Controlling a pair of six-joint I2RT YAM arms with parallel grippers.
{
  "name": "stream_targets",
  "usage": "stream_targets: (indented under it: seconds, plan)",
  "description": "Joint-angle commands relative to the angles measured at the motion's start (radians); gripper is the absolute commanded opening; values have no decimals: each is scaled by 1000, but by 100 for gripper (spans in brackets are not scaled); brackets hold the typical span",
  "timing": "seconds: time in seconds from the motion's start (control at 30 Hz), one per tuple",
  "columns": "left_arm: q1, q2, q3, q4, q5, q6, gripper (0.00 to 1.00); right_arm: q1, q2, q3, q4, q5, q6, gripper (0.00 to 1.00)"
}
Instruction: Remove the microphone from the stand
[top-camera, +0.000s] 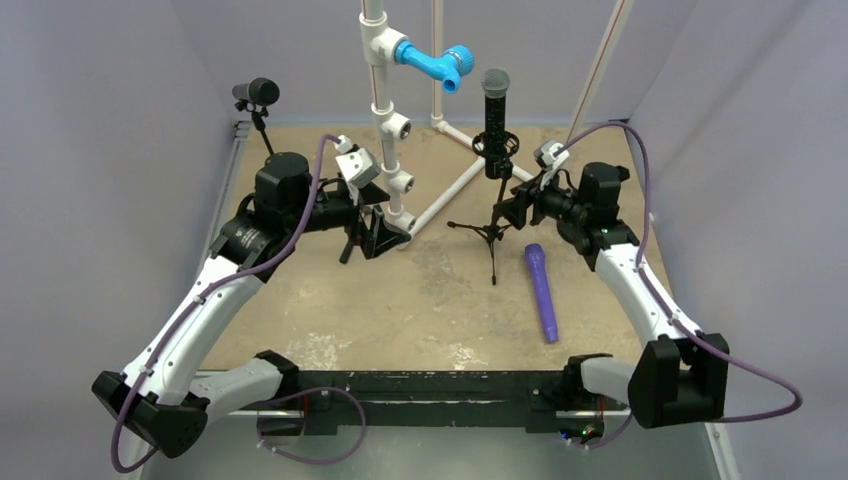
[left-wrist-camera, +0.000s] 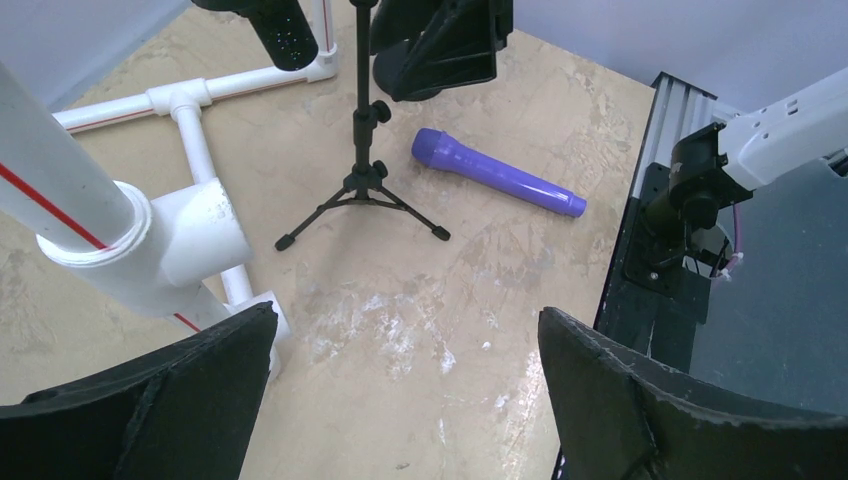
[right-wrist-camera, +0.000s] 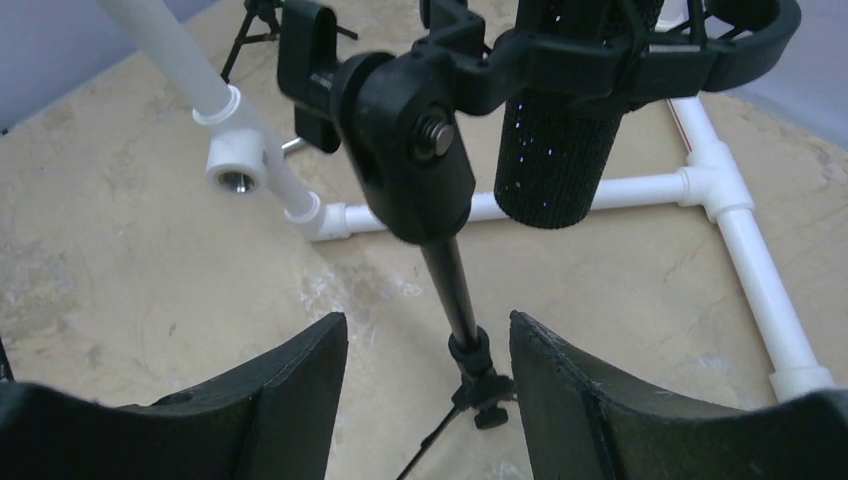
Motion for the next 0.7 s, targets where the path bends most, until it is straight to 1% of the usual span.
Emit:
stream_targets:
  seconds: [0.0,0.13,0.23,0.53,0.67]
  plan:
    - [9,3,28,7,-7,31,100,26,38,4,231,28,93,58]
    - [9,2,25,4,-7,36,100,46,68,-12,291,70,131,53]
    - [8,3,25,4,-3,36,100,53,84,-23,327,70,141,45]
    - [10,2,13,14,5,36,100,85,99,-58,362,81,149,28]
    - [9,0,3,18,7,35,100,91,91,-81,365,84,151,15]
